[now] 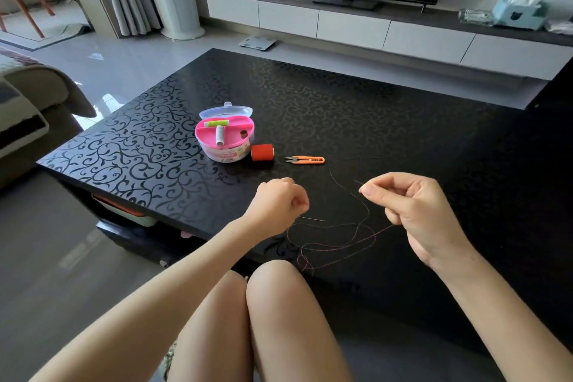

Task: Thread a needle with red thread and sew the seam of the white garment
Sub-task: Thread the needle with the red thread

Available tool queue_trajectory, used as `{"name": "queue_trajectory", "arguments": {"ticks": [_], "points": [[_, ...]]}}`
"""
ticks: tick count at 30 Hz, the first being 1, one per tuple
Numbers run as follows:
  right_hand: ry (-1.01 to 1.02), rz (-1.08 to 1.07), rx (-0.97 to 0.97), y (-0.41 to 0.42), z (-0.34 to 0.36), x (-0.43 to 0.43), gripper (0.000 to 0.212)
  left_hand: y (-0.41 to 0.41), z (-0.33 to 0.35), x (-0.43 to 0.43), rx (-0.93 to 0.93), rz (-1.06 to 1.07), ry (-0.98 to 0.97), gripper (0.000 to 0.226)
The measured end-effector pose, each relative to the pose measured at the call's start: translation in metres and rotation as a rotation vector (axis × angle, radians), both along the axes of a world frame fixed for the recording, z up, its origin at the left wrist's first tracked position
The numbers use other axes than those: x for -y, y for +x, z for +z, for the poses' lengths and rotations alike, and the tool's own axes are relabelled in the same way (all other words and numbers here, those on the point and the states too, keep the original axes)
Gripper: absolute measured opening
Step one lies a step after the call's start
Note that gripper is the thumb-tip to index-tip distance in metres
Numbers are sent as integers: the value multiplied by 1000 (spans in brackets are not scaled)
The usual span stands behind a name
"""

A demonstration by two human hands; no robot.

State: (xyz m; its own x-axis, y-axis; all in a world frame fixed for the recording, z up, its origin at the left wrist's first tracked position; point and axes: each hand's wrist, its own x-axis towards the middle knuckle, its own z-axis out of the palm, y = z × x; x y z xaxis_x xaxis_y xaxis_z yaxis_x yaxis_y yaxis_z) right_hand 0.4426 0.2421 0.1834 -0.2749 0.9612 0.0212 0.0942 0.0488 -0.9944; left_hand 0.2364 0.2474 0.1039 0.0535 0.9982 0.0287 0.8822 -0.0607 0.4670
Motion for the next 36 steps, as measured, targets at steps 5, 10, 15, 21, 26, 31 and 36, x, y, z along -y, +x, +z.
{"name": "queue_trajectory", "arguments": {"ticks": [5,10,15,21,26,31,36], "points": [[-40,-15,24,11,-9,-7,8,26,-31,-40,-240,-113,-62,15],[-63,-19,34,16,-17,-13,10,32,-43,-50,-416,-237,-183,17],[-84,-16,54,11,-26,-20,12,29,-52,-44,-611,-325,-128,28],[-79,-29,26,0,-39,-27,11,24,-52,-48,-425,-222,-133,25],[-26,-65,68,-17,-65,-48,12,20,-32,-46,699,203,-187,14],[46,-88,118,-37,-98,-77,14,25,-44,-37,1232,361,-233,18],[38,-45,83,-52,-120,-95,9,20,-52,-32,1339,387,-241,13]]}}
